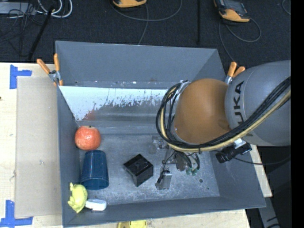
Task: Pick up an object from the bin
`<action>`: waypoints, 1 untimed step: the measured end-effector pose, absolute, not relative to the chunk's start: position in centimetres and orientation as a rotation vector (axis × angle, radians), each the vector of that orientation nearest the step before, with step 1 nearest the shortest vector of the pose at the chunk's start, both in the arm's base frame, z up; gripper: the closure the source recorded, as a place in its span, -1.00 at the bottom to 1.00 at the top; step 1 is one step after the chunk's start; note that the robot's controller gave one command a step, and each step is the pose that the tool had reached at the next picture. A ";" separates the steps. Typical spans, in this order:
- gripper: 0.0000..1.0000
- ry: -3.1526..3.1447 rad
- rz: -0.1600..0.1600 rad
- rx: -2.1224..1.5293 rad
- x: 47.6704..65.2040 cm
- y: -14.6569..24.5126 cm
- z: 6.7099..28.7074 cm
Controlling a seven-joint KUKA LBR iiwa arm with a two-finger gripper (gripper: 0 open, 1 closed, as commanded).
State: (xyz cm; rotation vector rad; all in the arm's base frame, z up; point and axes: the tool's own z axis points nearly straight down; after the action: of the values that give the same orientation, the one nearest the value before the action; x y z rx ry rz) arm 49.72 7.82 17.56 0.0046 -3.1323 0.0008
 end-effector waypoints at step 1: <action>-1.00 -3.140 0.000 0.001 49.9 7.8 18.0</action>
Offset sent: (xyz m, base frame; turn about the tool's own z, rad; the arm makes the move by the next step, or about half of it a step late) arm 0.0460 -0.0047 -0.1027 -0.0995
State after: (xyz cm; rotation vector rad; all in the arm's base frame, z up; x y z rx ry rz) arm 49.90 7.79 17.96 0.0006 -3.1401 -0.0004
